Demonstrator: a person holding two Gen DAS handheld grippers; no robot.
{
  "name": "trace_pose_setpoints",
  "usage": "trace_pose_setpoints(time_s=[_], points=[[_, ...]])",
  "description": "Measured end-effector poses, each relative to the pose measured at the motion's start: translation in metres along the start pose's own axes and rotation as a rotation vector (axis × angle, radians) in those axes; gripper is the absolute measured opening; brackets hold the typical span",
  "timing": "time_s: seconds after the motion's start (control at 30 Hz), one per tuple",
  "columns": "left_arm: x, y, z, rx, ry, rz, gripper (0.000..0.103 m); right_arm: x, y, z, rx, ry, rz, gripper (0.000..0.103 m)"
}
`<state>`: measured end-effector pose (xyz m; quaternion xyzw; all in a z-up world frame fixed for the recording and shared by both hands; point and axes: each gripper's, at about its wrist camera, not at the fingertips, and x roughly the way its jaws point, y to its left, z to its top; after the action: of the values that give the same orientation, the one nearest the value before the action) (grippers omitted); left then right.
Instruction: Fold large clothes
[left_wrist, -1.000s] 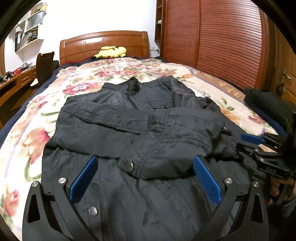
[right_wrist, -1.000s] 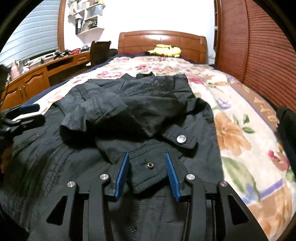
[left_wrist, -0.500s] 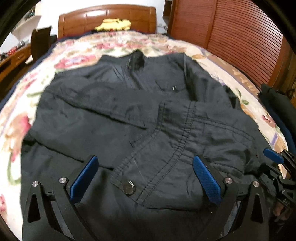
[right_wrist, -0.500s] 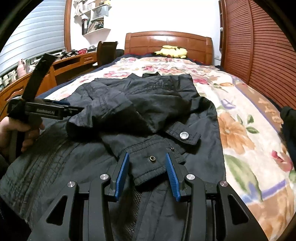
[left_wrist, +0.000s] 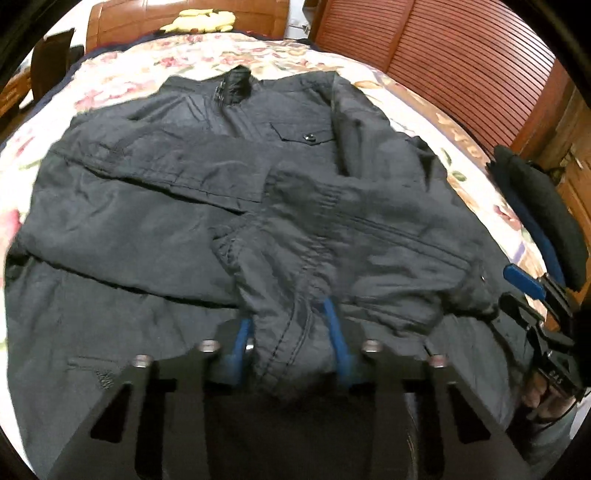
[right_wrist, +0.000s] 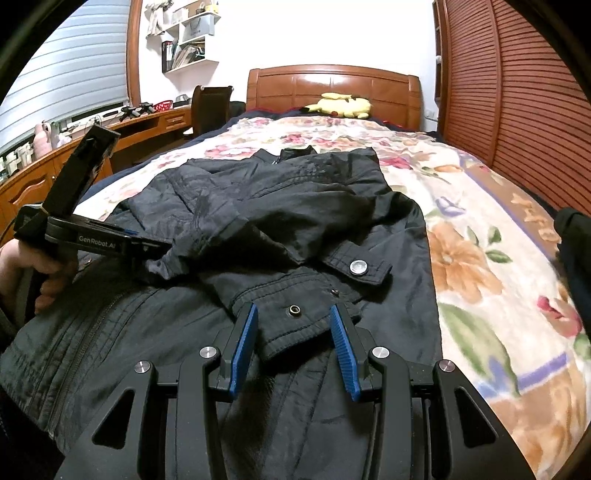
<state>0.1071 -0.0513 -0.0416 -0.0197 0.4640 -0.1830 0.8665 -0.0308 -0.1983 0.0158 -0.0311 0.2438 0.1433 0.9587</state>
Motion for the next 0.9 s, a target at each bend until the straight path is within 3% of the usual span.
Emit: trace_pose_setpoints(time_s=[0.03,0.27,0.37,0.53,0.8,0.9], points=[[-0.007,-0.003,0.000,0.013,-0.021,0.019,0.024,-0.002,-0.001,0.000,0.002,-0.004,-0.001,0.042],[-0.082,-0.003,0.014,0.031,-0.260,0.262,0.022,-0.015,-0.007,-0.005,0.019,-0.035,0.002,0.042],[-0.102,0.011,0.024,0.028,-0.314,0.328,0.022,-0.019,-0.008,-0.004,0.045,-0.046,0.016,0.042],[-0.118,0.025,0.006,0.011,-0.335,0.328,0.022,-0.020,-0.004,-0.002,0.056,-0.074,0.022,0.042],[-0.098,0.016,-0.037,0.139,-0.253,0.330,0.023,-0.009,0.005,-0.008,0.031,-0.049,0.013,0.042],[-0.100,0.016,-0.048,0.156,-0.245,0.302,0.029,-0.010,0.008,-0.007,0.020,-0.042,0.014,0.042]])
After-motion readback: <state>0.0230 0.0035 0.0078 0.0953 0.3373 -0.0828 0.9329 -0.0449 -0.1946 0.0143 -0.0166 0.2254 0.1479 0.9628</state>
